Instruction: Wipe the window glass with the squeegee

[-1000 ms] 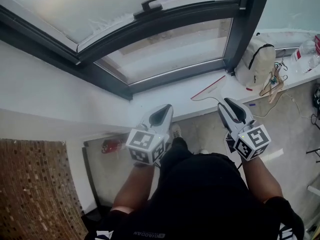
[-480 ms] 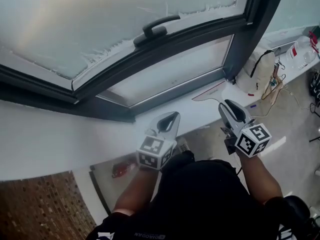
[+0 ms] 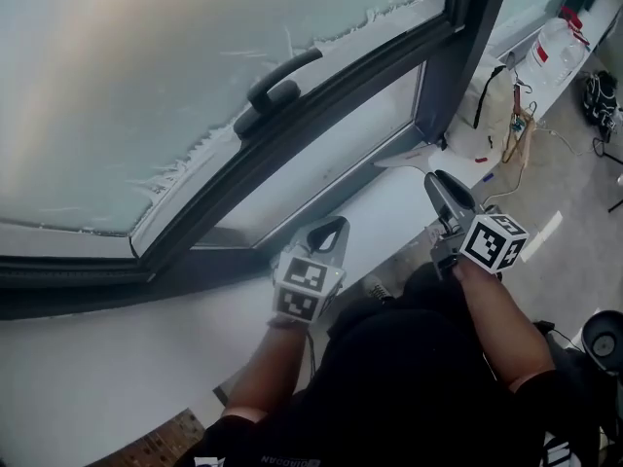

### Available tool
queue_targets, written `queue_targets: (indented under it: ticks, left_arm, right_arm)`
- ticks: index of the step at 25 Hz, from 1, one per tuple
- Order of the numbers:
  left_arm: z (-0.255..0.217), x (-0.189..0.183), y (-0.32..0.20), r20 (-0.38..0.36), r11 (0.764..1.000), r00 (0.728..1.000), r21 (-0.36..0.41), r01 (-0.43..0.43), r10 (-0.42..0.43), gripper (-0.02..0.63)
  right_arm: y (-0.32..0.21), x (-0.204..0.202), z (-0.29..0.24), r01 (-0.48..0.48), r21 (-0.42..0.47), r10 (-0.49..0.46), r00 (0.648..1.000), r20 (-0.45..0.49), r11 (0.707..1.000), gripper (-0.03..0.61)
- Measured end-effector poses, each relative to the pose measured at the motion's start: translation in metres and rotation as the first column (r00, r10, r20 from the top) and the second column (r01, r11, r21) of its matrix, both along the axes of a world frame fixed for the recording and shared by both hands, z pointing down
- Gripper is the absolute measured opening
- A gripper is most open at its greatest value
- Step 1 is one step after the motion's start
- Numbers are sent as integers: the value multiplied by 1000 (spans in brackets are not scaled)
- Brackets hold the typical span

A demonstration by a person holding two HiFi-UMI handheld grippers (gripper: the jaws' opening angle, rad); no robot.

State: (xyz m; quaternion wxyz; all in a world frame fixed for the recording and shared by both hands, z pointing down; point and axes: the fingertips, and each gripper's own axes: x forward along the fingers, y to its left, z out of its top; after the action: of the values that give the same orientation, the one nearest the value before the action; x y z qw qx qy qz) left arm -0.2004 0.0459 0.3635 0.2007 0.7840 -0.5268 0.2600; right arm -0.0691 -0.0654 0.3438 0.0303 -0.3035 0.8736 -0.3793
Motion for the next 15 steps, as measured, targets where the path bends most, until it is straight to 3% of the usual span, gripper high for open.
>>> queue_targets:
  ticks: [3,6,10,15]
  left_arm:
    - [20,10,-15,60,993,994,-72,-90,95,0]
    - [46,21,-27,165,970,964,-160,-181,207,0]
    - [77,24,-36,311,926,891,-290,-242,330,0]
    - [107,21,-44,425,854,778,-449,-262,462,0]
  right_arm:
    - [-21,11,12,-69,-63,72,996,50,996,132]
    - [-52,26,27,-144,-145,163,978,126,979,132]
    - [-102,39,59,-213,-305,296,919,259,928,132]
    - [-175,47,95,-249,-470,458,790,407,847,132]
